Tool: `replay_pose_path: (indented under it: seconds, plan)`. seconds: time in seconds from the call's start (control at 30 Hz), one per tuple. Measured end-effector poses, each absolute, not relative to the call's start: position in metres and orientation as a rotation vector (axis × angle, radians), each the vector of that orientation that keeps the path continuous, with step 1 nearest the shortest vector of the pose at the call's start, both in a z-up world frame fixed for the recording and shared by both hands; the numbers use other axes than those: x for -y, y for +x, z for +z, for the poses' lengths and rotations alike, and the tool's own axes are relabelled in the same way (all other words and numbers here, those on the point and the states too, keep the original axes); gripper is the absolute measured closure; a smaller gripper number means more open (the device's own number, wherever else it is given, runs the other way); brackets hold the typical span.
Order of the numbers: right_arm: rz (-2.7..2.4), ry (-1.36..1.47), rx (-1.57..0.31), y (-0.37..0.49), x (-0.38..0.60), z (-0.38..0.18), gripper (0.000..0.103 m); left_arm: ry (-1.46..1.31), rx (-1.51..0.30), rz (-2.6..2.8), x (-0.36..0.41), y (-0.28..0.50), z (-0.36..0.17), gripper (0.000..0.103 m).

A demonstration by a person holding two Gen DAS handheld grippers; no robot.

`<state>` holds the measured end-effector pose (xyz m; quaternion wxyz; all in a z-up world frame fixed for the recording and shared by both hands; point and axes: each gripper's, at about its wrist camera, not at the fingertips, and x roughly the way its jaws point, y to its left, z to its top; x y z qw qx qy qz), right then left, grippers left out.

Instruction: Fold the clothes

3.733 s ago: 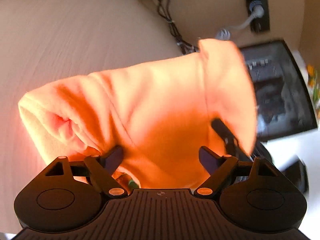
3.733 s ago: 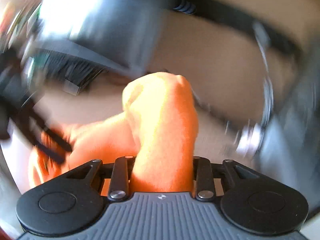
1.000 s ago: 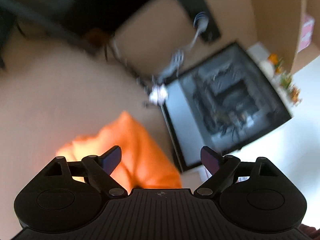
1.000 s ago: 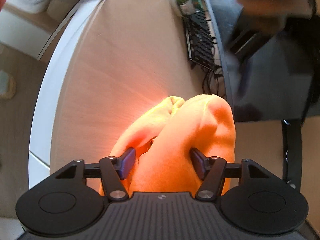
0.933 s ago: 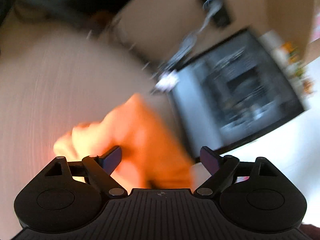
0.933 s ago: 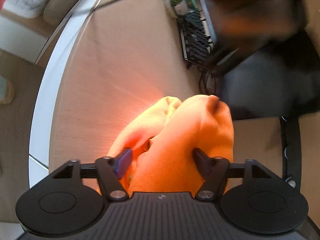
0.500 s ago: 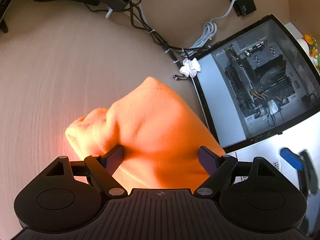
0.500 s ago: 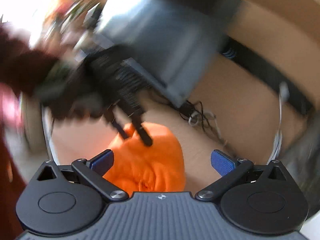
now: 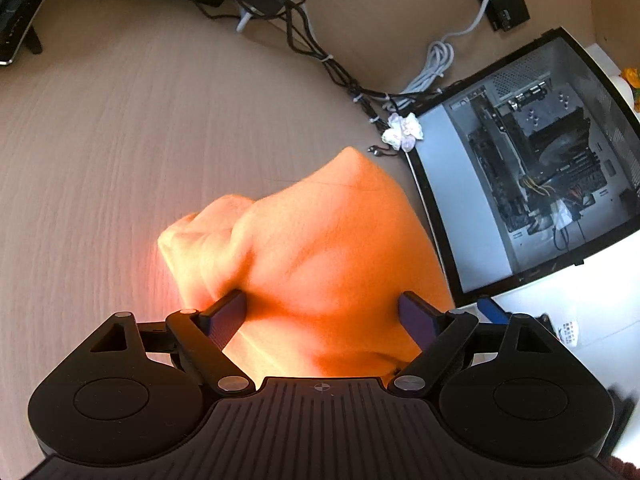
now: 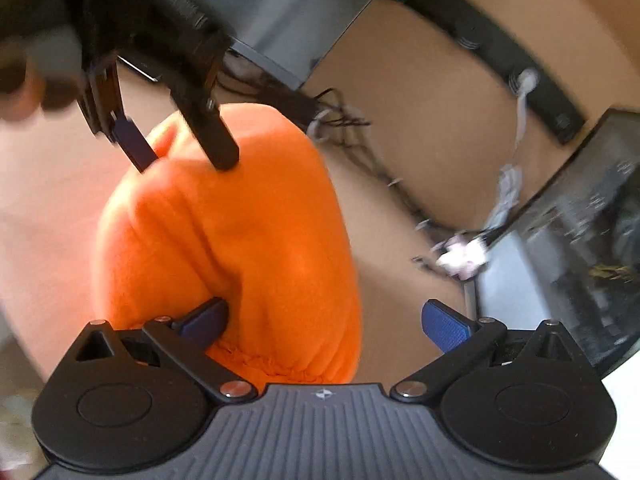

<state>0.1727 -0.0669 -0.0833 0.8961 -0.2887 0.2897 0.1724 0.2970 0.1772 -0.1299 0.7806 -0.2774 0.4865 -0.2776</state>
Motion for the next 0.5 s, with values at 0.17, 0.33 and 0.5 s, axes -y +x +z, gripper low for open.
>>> replay_pose_path:
  seconds: [0.17, 0.33, 0.5]
  plan:
    - [0.353, -0.217, -0.594, 0.193, 0.111, -0.039, 0.000, -0.630, -1.058, -0.600, -0.183, 0.298, -0.133, 0.012]
    - [0.196, -0.224, -0.733, 0.217, 0.110, -0.086, 0.000, -0.598, -1.056, -0.605, -0.180, 0.296, -0.127, 0.011]
    - [0.148, -0.328, -0.647, 0.185, 0.085, -0.103, 0.000, -0.521, -0.941, -0.644, -0.183, 0.282, -0.089, 0.009]
